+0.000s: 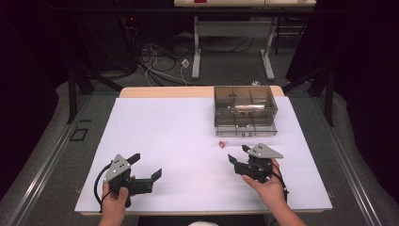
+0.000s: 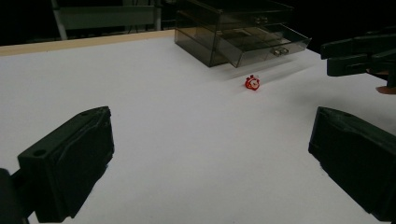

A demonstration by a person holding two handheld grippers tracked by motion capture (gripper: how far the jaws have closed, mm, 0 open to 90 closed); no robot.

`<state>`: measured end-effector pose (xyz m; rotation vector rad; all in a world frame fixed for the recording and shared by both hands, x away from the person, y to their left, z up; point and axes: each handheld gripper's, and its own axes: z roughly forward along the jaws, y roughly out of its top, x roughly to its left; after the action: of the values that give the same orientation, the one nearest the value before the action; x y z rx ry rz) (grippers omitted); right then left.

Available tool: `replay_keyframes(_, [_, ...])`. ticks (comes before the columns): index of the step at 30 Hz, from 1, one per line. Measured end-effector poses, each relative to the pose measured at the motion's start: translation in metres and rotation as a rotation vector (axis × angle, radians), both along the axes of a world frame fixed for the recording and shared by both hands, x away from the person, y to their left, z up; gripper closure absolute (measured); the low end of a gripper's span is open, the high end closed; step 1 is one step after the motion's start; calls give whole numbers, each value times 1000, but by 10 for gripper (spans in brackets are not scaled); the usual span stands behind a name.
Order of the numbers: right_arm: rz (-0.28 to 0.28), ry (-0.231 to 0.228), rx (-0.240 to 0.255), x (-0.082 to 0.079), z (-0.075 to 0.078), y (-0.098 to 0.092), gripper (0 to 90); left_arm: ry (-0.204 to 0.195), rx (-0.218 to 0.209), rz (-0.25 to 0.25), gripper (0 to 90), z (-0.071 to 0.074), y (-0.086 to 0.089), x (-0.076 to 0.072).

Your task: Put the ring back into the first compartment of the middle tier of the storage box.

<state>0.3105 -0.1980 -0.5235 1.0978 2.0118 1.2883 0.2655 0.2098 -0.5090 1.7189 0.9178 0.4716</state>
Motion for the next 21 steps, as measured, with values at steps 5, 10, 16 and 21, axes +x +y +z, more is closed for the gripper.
replay_keyframes(5, [-6, 40, 10, 14, -2, 9, 336, 2, -4, 4, 1, 0, 0, -1])
replay_keyframes(10, [-26, 83, 1, 25, -5, 12, 333, 1, -1, 2, 1, 0, 0, -1])
replay_keyframes(16, [-35, 107, -7, 37, -7, 16, 337, 4, 5, -1, 1, 0, 1, -1])
replay_keyframes(21, [-39, 133, -12, 46, -12, 23, 340, 6, 5, -3, 1, 0, 1, -1])
